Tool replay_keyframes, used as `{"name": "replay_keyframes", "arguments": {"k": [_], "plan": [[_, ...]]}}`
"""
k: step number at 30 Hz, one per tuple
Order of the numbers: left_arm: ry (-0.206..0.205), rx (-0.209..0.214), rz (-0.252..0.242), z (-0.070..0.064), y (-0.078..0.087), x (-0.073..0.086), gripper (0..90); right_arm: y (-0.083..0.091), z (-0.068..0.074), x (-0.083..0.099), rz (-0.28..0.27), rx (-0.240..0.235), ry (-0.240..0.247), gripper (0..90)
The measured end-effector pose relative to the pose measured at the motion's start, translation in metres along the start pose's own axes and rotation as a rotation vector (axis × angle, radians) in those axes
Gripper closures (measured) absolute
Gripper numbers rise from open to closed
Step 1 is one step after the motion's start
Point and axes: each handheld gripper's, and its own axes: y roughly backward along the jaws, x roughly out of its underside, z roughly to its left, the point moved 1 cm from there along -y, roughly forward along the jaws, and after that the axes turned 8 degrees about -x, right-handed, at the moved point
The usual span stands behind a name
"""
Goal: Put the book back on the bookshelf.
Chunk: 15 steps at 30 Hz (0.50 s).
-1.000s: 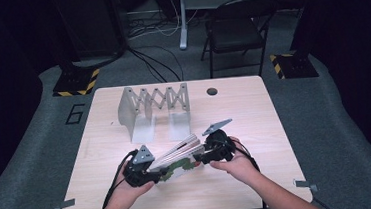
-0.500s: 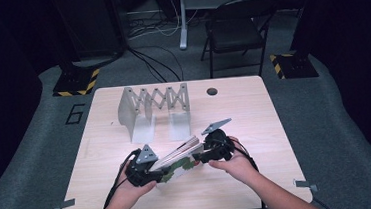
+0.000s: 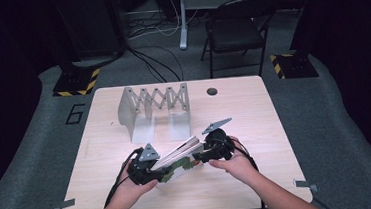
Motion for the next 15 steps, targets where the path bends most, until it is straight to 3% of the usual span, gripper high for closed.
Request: {"name": "replay_keyframes", "arguments": {"k": [10,15], "plan": [[-0.034,0.004,0.042,-0.0004,-0.0005,-0.0030,63.0,0.0015,0.0014,0.0019,-0.007,0.014,-0.007,44.7],[-0.030,-0.001,0.032,-0.0019,-0.0021,-0.0026,65.3,0.0019,0.0004,0.0024,-0.003,0.019,0.002,44.7]]}}
